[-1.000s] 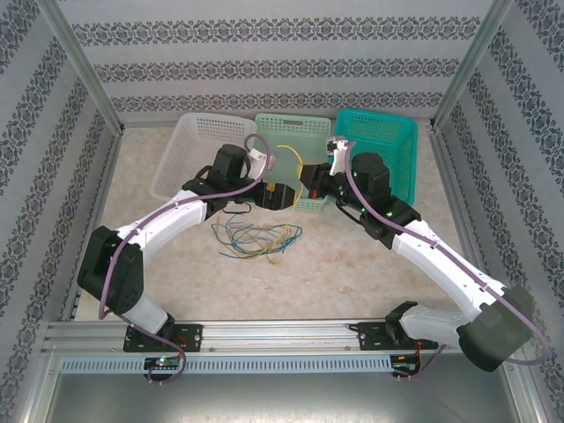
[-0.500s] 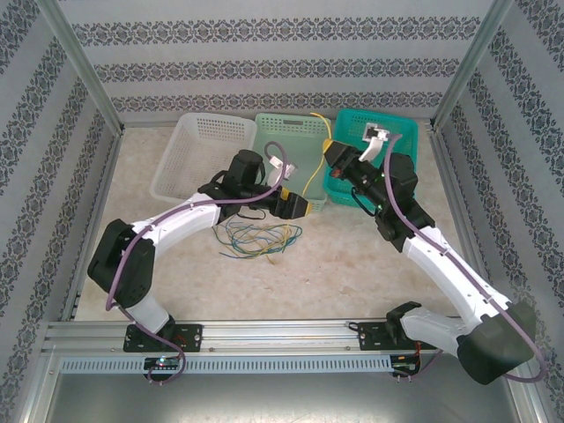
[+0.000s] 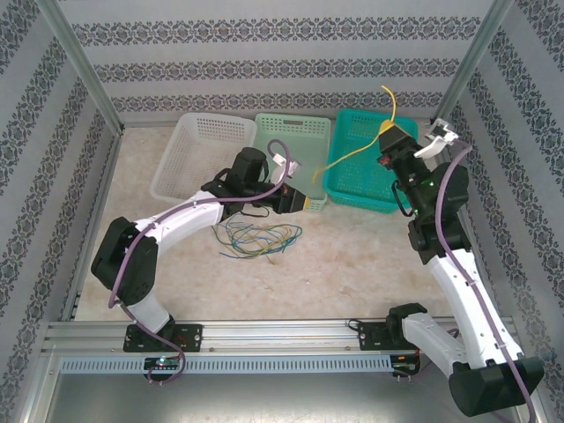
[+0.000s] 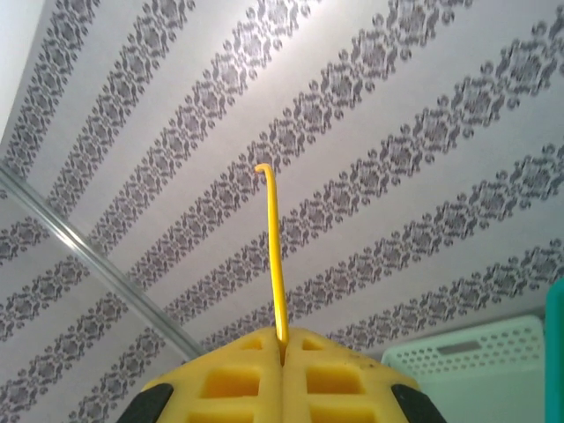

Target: Untangle the cables

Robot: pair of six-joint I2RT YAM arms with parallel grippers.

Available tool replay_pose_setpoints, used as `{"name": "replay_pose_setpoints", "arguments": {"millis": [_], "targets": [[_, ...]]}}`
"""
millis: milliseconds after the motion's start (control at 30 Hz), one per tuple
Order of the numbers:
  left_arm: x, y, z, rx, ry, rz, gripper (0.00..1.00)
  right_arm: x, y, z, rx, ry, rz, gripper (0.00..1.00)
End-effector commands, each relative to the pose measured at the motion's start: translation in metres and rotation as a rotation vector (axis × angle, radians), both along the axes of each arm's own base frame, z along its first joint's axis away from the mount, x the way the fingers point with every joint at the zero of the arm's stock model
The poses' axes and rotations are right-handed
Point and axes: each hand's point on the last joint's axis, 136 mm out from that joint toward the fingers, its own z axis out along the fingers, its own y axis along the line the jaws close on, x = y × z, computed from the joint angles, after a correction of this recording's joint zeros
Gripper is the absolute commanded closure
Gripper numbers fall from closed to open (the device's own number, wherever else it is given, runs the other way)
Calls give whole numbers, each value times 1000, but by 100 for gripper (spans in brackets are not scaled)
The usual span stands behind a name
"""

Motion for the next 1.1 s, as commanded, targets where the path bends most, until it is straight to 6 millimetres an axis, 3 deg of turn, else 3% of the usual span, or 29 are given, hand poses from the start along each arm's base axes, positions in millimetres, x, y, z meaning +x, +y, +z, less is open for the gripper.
{"name": "replay_pose_setpoints", "arguments": {"millis": [0, 100, 133, 167, 267, 400, 567, 733, 900, 1067], "targets": [[5, -8, 8, -15, -7, 3, 62, -4, -10, 13, -48, -24, -58, 100], [13, -3, 9, 6, -37, 56, 33, 2, -23, 17, -127, -6, -147, 100], [15, -1, 11, 14, -52, 75, 11, 4, -26, 19, -158, 2, -175, 100], [15, 1, 13, 21, -66, 86, 0, 7, -29, 19, -189, 7, -197, 100], [18, 9, 15, 53, -103, 122, 0, 26, -41, 17, -270, 47, -257, 100], [19, 18, 11, 101, -115, 148, 0, 64, -62, -9, -320, 147, -295, 100], [20, 36, 9, 168, -148, 216, 0, 111, -80, -63, -291, 309, -236, 100], [22, 60, 13, 223, -201, 316, 0, 139, -95, -126, -303, 535, -236, 100], [24, 91, 0, 333, -205, 427, 0, 161, -80, -204, -315, 817, -64, 100], [22, 116, -13, 413, -181, 498, 1, 172, -51, -261, -362, 1012, 120, 98]]}}
